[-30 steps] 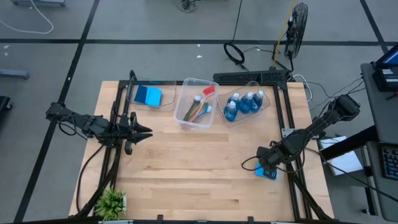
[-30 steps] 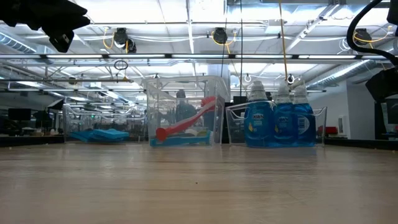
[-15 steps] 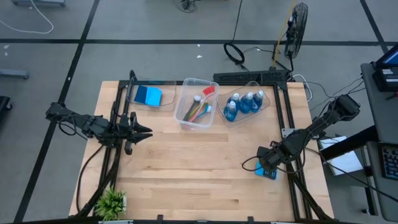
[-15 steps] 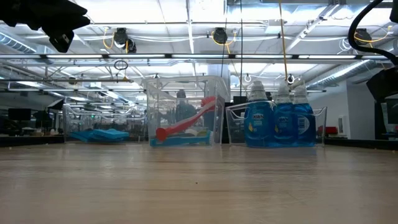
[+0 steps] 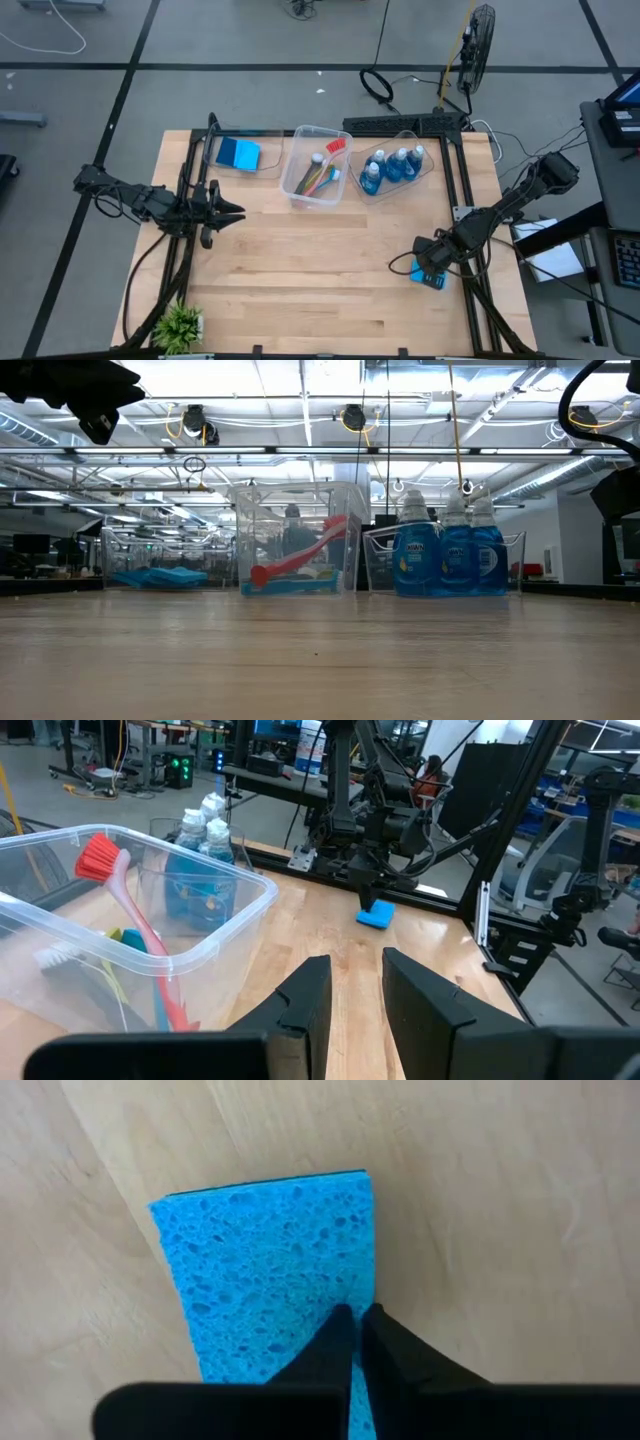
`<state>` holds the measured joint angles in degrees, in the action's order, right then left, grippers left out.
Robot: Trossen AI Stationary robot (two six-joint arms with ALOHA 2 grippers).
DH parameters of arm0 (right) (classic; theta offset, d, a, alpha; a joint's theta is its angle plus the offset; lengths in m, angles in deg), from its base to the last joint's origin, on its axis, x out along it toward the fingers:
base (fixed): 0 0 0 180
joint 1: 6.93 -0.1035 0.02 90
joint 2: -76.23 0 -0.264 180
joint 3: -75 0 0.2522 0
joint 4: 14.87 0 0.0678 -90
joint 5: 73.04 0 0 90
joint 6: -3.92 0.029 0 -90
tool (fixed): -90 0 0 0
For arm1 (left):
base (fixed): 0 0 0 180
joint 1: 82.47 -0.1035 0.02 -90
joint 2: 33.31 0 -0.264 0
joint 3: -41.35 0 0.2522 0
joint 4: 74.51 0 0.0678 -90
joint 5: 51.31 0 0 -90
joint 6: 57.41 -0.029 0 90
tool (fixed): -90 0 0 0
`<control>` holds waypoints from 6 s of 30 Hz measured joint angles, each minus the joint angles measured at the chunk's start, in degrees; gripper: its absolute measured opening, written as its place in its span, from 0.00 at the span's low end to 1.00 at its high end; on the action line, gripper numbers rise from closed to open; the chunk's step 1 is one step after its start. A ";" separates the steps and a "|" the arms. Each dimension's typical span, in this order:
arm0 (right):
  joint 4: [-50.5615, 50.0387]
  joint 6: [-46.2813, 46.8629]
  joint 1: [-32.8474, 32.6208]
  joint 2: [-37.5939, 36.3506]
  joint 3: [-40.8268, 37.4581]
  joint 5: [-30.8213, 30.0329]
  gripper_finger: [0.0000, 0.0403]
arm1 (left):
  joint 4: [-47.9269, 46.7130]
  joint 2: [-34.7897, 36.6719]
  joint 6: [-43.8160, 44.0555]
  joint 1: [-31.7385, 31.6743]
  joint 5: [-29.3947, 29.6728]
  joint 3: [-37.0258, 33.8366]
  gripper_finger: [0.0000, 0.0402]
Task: Pick & Place Kitchen Sink Supplies
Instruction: Put the blue sponge into the left transparent bin
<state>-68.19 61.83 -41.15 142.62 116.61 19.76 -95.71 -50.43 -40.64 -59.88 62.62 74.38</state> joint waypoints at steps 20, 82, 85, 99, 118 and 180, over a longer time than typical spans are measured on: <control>1.12 6.96 0.12 -11.24 -0.26 -9.28 0.00 | 0.00 0.00 1.44 0.00 0.02 0.00 0.23; 44.74 -6.09 8.65 -10.04 0.04 -20.58 0.00 | -0.01 0.00 1.44 0.00 0.00 0.02 0.23; 45.89 -6.57 8.98 -9.64 0.04 -20.65 0.00 | 0.00 0.00 1.44 0.00 0.00 0.02 0.23; 47.22 -7.90 10.58 -9.46 0.04 -20.58 0.00 | 0.00 0.00 1.44 0.02 0.00 0.02 0.23; 63.37 -16.01 11.87 -9.47 0.74 -20.91 0.00 | 0.00 0.00 1.44 0.00 0.00 0.02 0.23; 65.43 -52.60 46.48 37.59 57.99 -0.98 0.00 | 0.59 -0.16 -3.92 0.00 -1.10 0.02 0.23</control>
<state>-2.76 9.22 5.33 180.21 174.60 18.78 -95.12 -50.59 -44.56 -59.88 61.51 74.40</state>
